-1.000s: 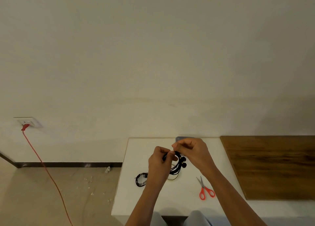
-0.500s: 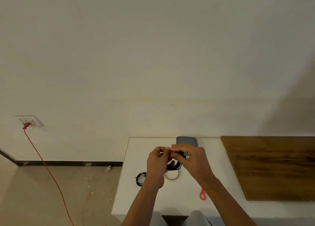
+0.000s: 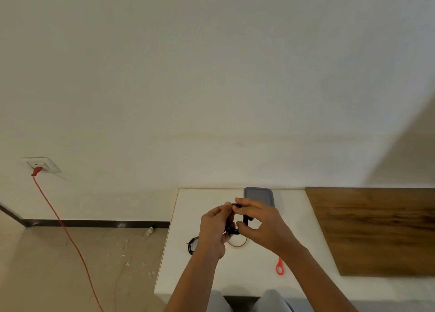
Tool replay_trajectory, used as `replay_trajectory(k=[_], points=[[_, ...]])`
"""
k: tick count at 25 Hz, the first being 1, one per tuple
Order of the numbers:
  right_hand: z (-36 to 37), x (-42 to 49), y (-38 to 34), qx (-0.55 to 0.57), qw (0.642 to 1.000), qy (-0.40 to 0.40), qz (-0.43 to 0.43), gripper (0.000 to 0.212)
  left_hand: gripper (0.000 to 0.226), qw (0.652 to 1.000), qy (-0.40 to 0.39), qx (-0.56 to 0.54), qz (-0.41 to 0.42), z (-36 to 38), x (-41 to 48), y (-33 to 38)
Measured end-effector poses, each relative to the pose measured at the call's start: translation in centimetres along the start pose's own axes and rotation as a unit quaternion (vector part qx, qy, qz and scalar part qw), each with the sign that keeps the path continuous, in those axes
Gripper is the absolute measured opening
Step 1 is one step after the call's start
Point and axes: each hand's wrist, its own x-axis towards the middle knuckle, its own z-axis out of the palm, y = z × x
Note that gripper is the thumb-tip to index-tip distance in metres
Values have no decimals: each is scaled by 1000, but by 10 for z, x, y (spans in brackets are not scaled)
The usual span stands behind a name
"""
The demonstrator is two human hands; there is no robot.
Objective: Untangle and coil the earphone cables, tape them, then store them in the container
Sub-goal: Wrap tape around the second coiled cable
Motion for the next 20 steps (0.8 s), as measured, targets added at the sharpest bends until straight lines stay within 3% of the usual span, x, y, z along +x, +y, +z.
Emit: replay_trajectory(k=[5,9,12,16,20], points=[[5,6,-10,70,993,89,43,17,15,1000,11,10,21,2,-3,2],[6,13,-15,81,985,98,114,15,17,999,13,13,31,4,-4,0],[6,16,-19,24,990,69,117,18,17,999,15,17,39,4,-4,0],[10,20,-25,-171,982,10,76,21,12,998,16,28,45,6,-4,-3],[11,20,-25,-155,975,54,148,24,12,993,13,76,88,6,-5,-6]])
